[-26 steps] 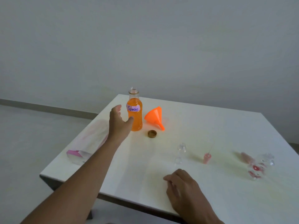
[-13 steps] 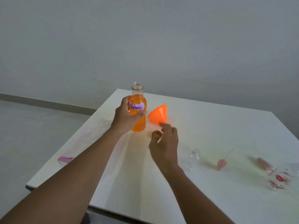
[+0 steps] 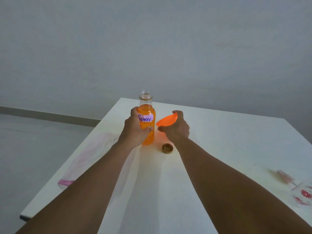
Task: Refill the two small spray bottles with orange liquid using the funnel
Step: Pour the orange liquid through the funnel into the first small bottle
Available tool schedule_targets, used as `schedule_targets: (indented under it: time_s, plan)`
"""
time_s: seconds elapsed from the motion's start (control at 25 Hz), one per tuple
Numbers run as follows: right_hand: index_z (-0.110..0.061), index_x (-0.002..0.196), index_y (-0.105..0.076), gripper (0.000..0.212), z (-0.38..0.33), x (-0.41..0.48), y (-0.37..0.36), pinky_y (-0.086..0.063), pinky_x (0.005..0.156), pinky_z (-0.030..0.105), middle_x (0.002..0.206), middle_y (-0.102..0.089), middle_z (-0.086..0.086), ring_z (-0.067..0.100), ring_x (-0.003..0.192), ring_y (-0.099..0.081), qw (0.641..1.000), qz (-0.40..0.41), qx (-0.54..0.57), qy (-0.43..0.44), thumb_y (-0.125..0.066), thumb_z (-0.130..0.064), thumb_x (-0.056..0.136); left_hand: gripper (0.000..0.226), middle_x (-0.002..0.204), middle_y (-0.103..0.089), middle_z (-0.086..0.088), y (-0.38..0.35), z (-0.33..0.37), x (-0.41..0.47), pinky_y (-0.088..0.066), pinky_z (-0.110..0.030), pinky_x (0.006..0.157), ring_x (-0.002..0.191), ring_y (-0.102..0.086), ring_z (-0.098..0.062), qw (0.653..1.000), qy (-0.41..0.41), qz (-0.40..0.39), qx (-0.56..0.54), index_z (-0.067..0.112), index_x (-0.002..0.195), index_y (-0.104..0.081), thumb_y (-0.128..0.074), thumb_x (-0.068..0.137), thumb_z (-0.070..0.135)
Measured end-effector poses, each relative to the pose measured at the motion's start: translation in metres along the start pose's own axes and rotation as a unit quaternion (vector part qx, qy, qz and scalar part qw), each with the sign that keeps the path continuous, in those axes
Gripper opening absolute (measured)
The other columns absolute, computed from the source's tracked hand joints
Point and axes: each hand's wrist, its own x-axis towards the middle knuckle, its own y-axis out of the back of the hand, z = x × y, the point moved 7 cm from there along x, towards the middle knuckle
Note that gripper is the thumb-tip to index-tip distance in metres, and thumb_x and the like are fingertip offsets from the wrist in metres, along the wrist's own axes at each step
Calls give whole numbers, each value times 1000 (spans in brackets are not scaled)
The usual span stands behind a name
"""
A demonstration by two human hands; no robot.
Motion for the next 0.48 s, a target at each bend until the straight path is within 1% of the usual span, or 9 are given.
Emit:
schedule_targets:
  time_s: [0.04,0.12,0.2,0.24,0.28,0.32,0.4,0.48]
  plan:
    - [-31,142,-33,94,-4,-4,10,-51,98,44,135,-57,7,33,127,-52,999,22,34,17,-91,-33,68,88,145,-46,-4,0,2,-1,-47,-43,104,131,-48,-27,1000,1,2,-3,25,149,-23,-79,81,26]
    - [-25,139,-38,90,-19,-22,42,-50,84,32,129,-56,5,29,121,-54,988,56,125,66,-93,-29,68,84,141,-51,-3,5,6,-6,-49,-40,99,127,-52,-26,1000,-9,20,-15,25,147,-30,-80,79,28]
    - [-25,138,-41,88,-38,-50,83,-48,68,15,123,-55,-2,21,111,-58,971,65,195,124,-93,-35,68,78,132,-58,0,15,9,-15,-51,-36,92,119,-57,-24,998,-42,50,-24,26,141,-39,-82,77,32]
    - [-27,137,-43,87,-46,-65,106,-48,63,9,122,-57,-6,16,106,-61,963,61,210,156,-93,-40,67,75,125,-61,3,22,11,-21,-52,-33,88,114,-59,-22,996,-60,63,-33,27,139,-43,-83,75,34]
    - [-30,135,-45,87,-51,-80,128,-52,64,9,121,-59,-10,11,103,-63,956,53,219,185,-93,-45,65,72,120,-63,5,29,14,-28,-52,-31,85,109,-61,-20,993,-74,78,-47,28,136,-47,-83,74,35]
    - [-32,135,-46,87,-53,-94,150,-55,70,13,121,-61,-12,8,103,-66,951,43,227,206,-94,-46,63,71,116,-65,5,37,18,-35,-52,-31,83,105,-63,-18,990,-83,94,-63,28,135,-49,-84,73,36]
    - [-32,137,-48,90,-42,-117,184,-60,81,23,122,-63,-11,6,103,-70,945,17,245,217,-96,-41,61,70,112,-68,5,50,28,-49,-53,-29,81,99,-64,-17,985,-98,118,-85,28,132,-53,-85,70,37]
    - [-29,144,-48,96,-23,-135,204,-60,84,22,125,-65,-10,2,103,-70,948,-2,238,211,-96,-34,62,71,110,-68,5,57,40,-66,-52,-26,77,97,-64,-16,982,-122,120,-75,28,130,-55,-87,68,38]
